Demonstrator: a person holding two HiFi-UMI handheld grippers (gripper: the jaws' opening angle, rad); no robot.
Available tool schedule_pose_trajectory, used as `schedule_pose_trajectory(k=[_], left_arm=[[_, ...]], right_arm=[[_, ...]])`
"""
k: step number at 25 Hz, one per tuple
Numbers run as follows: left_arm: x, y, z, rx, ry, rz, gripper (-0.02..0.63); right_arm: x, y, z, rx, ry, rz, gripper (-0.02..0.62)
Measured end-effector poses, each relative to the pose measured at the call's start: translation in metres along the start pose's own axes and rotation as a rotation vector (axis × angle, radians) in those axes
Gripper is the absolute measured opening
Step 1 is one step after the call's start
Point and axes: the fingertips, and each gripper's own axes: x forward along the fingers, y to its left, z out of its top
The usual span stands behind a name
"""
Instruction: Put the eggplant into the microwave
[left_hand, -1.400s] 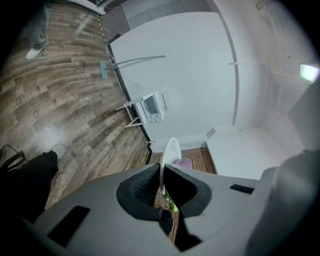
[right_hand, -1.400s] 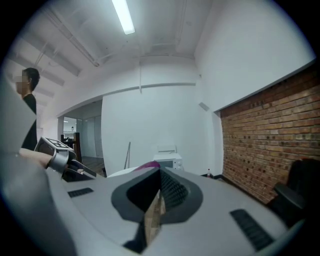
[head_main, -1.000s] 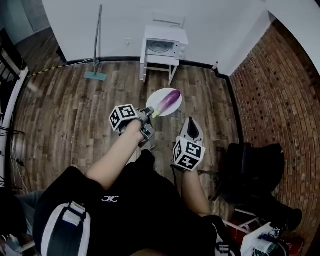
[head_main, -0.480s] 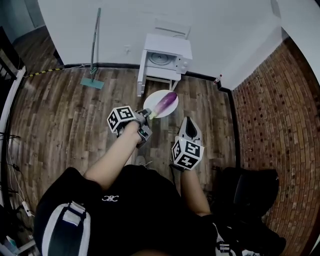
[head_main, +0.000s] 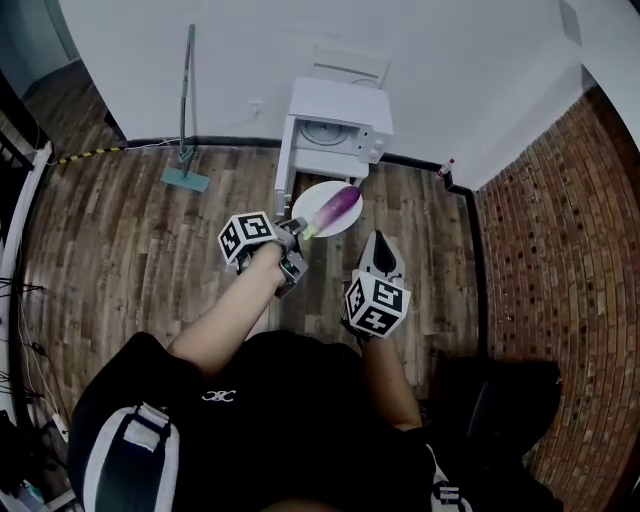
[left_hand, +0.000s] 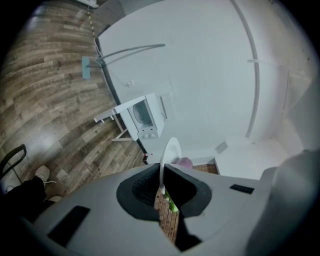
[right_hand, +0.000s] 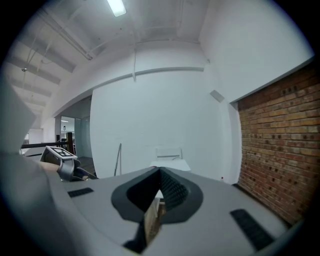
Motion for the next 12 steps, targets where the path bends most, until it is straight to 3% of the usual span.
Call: schedule_pose_trajectory(k=[12], left_arm=[[0.054, 0.002, 0.038, -0.023, -0.039, 0.025, 0.023]], right_arm=[[0.089, -0.02, 0.013, 0.005, -0.006, 0.058, 0.005]])
